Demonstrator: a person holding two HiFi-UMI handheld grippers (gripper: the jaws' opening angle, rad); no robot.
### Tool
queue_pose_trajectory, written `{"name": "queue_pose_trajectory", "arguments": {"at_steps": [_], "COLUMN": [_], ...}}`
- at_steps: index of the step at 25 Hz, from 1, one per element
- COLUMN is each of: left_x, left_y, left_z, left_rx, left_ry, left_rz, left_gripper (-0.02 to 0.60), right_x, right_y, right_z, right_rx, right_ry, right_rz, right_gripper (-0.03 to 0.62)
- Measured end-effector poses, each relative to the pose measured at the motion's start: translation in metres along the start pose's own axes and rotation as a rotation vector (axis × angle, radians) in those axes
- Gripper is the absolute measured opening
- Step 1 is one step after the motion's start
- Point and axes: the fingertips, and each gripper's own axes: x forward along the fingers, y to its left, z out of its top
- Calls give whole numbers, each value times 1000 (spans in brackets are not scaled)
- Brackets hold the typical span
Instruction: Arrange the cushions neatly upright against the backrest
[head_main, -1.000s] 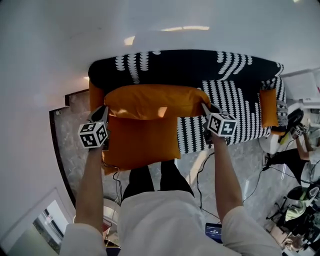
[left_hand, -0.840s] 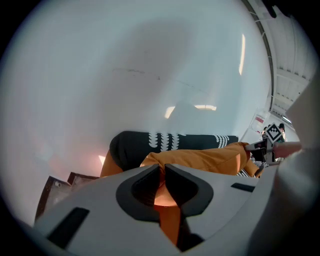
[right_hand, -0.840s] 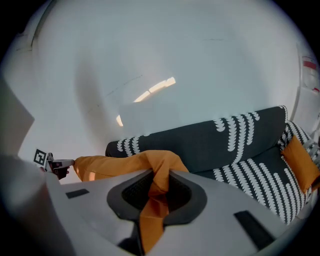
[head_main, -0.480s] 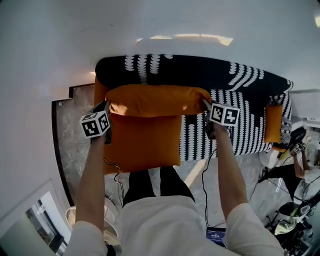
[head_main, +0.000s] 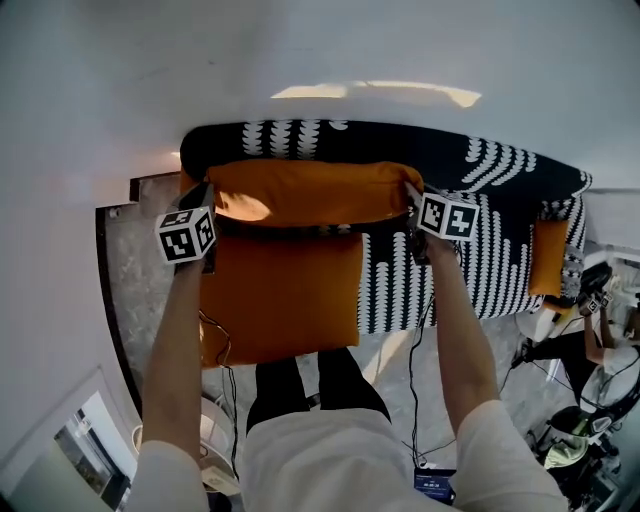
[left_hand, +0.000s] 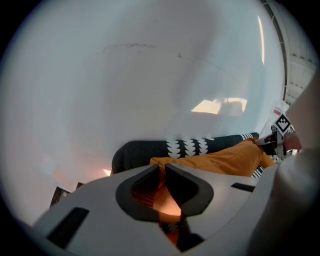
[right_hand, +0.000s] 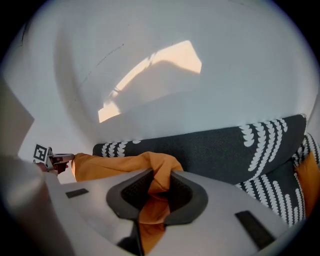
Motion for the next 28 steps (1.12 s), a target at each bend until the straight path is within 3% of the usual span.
{"name": "queue_pose_trajectory", "arguments": {"at_steps": [15, 24, 28], "left_x": [65, 49, 41], "left_y": [7, 7, 10], "left_z": [31, 30, 38], "left_rx": [95, 95, 77], "left_ry": [31, -18, -45], "left_rz": [30, -10, -5], "left_gripper": [55, 61, 149], "right_x": [64, 50, 37], "right_y": [-12, -16, -21], "right_z": [41, 36, 42], "right_rx": [-66, -27, -53], "right_ry": [-18, -89, -107], "right_rz": [-26, 9, 2], "right_gripper": [77, 112, 155]}}
